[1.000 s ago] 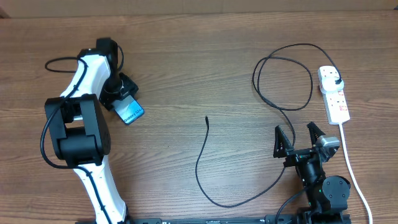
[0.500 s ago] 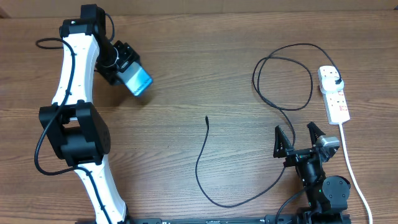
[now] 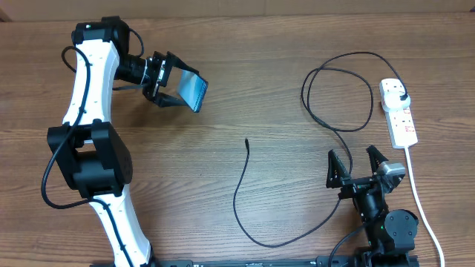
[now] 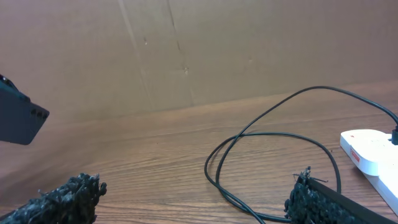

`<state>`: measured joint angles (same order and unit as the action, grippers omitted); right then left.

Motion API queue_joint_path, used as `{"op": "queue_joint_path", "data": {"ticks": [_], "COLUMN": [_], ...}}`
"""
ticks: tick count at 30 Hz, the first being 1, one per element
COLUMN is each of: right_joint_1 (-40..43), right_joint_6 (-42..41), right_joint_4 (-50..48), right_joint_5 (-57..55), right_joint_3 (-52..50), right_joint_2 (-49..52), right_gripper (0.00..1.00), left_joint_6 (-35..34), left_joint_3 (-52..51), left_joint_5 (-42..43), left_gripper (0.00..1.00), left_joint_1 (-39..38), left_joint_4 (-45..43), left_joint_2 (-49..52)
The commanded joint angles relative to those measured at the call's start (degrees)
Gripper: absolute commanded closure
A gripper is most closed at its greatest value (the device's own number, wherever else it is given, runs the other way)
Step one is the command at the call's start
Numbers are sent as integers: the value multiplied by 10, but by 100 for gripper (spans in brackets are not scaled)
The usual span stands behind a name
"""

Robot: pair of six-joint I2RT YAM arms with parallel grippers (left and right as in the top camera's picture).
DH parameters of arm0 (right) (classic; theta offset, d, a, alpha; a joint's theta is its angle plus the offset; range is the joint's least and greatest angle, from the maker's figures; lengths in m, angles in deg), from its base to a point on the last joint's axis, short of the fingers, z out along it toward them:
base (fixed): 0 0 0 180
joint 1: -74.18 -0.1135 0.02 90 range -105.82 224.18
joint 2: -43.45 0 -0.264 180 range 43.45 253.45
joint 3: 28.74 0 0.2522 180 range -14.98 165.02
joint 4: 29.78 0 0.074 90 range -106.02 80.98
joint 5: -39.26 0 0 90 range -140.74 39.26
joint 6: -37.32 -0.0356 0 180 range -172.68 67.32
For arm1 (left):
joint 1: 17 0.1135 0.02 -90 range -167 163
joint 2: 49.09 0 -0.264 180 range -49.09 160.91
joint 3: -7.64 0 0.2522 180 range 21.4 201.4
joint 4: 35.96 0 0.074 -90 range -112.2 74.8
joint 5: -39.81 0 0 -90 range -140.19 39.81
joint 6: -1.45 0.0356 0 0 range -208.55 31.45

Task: Plug charger to phone and switch on socket
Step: 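Lift the phone with the left gripper and tilt it upright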

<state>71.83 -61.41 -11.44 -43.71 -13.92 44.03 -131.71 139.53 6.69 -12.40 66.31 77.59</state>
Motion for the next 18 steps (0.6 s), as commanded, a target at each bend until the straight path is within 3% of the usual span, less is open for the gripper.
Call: {"op": "queue_joint_path", "data": {"ticks": [1,18], "right_joint_1": [-4,-4], "right_joint_6": [5,4], "right_joint_4": [-2,-2], "right_joint_5": [-6,-6], "right_joint_3": [-6,-6], "right_joint_2": [-4,-4], "right_gripper": [0,0], "left_joint_6": [-8,-6], "left_joint_3": [17,17], "left_joint_5": [105,115], "left_gripper": [96,96], "left_joint_1": [2,2], "left_joint_4": [18,57], "left_joint_2": [-5,-5]}}
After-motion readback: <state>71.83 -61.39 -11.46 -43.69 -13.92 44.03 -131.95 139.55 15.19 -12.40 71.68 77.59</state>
